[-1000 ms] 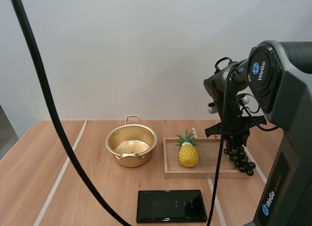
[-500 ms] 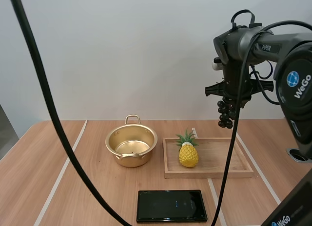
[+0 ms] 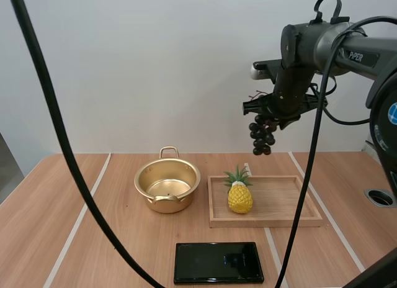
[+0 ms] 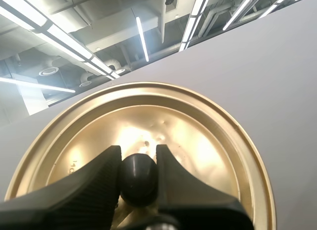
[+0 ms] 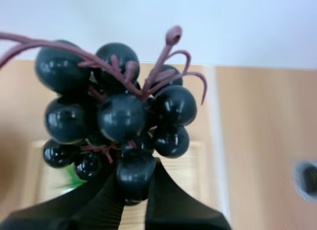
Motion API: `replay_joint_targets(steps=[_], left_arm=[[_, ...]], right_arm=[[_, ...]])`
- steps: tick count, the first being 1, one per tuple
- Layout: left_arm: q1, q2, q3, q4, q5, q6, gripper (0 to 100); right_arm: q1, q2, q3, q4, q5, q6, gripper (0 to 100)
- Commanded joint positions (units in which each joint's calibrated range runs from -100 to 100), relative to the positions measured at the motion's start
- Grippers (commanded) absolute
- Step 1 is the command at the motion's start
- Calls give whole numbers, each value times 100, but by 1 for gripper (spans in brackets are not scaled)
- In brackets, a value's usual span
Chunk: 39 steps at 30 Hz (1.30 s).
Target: Open the pot, put the grape inside, and close it
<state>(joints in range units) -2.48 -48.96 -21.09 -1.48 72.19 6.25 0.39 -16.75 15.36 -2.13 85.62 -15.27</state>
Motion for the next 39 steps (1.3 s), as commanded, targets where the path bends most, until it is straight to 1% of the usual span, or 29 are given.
replay_joint_targets(steps=[1,7,12,13,15,17,20,26,28,32,35,39], left_arm=[[-6,-71,-11,-42,-67,13,0],[-6,-70,-11,-42,256,-64,0],[-6,-70,-11,-42,340,-74,0],[-6,-70,-11,-42,340,-74,0],[-6,-70,-11,-42,340,-74,0],[-6,-84,-11,-42,354,-74,0],[-6,-149,-11,-42,352,-74,0],[-6,-331,-11,-42,394,-61,0],[-6,-396,-11,-42,459,-61,0],[-6,-516,-11,-1,526,-16,0],[-6,-591,-11,-1,526,15,0],[-6,-727,-11,-1,526,15,0]], right_arm=[[-7,-132,-93,946,-85,-981,0],[-7,-147,-120,2434,301,-2303,0],[-7,-147,-120,3641,1255,-3519,0],[1,-147,-120,3808,1438,-3684,0],[71,-147,-120,3920,1438,-3859,0],[174,-147,-120,3829,1438,-3875,0],[415,-147,-120,3445,1438,-3875,0],[1155,-93,-120,2427,1438,-3851,0],[1401,-38,-120,2036,1208,-3733,0],[1763,105,-107,1428,679,-3404,0],[1960,250,-107,992,284,-3205,0],[2070,501,-107,336,-335,-2820,0]])
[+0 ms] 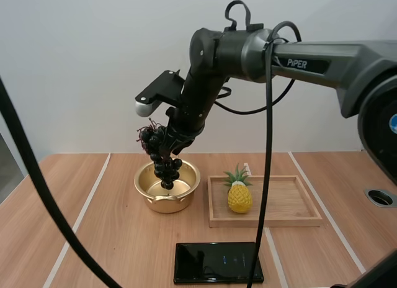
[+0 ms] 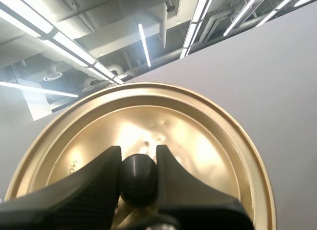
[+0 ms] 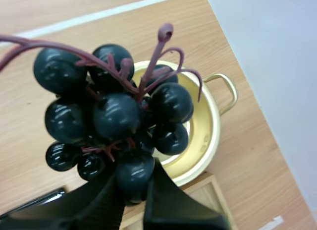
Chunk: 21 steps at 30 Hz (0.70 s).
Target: Open the pot, put the grape inside, and close it
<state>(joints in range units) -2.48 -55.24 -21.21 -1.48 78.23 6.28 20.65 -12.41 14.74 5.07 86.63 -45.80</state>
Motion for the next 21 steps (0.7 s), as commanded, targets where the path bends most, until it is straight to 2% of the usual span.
replay_joint_targets(steps=[1,21], left_arm=[[-6,-117,1,-1,-78,11,0],[-6,-250,1,-1,391,11,0]], right_arm=[[43,145,-45,-507,-529,323,0],[43,1389,-45,-884,-1484,555,0]])
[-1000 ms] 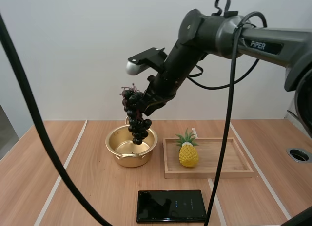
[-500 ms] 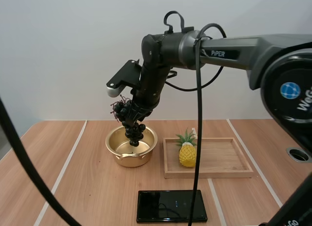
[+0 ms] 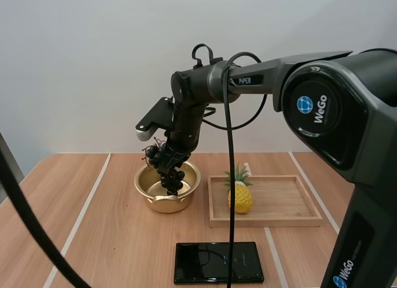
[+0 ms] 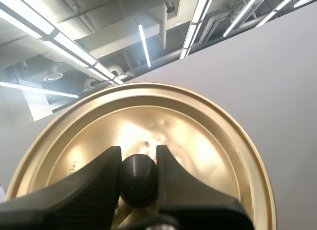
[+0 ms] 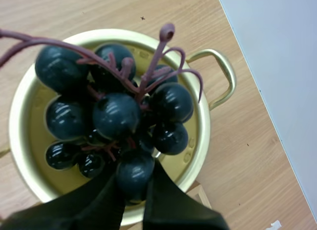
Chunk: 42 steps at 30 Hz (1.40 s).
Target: Open the pot, put the grape inside, and close it
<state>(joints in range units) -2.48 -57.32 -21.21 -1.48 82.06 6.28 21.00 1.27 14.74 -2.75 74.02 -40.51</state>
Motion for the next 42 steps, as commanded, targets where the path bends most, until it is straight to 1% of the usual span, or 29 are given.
replay_joint_targets(steps=[1,7,10,13,15,22,30,33,42], left_arm=[[-6,-41,1,-1,47,11,0],[-6,-41,1,-1,139,11,0],[-6,-41,1,-1,139,11,0],[-6,-41,1,-1,139,11,0],[-6,-41,1,-1,139,11,0],[-6,-41,1,-1,138,21,0],[-6,-41,1,10,391,138,0],[-6,-41,1,10,475,138,0],[-6,-41,1,45,509,138,0]], right_arm=[[9,60,-45,-103,-246,26,0],[9,283,-45,-202,-265,51,0],[9,398,-45,-495,-265,235,0],[9,566,-35,-941,-202,471,0],[9,678,-35,-1036,-89,510,0],[9,966,-20,-828,-138,510,0],[12,1356,-6,-765,-143,510,0],[39,1355,-6,-570,-126,441,0],[453,1355,-6,-571,-118,421,0]])
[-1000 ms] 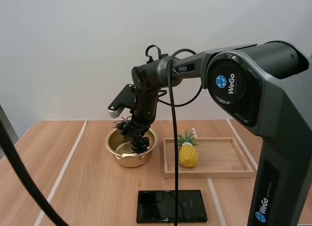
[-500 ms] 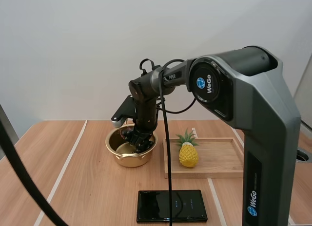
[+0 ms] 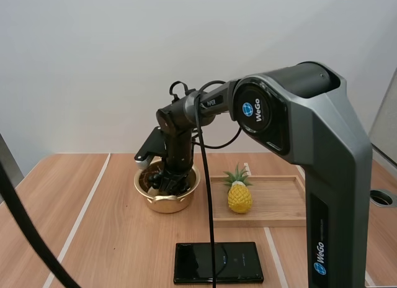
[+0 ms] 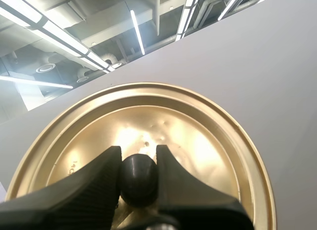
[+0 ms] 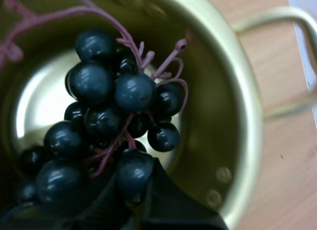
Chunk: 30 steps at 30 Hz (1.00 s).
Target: Open the pot, put the grape inside, and close it
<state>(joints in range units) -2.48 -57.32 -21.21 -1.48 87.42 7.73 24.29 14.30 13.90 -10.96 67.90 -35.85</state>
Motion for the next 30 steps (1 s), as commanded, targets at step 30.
replay_joint_targets(steps=[30], left_arm=[[-6,-70,1,45,-11,-7,0]], right_arm=[[174,405,78,-1274,663,1219,0]])
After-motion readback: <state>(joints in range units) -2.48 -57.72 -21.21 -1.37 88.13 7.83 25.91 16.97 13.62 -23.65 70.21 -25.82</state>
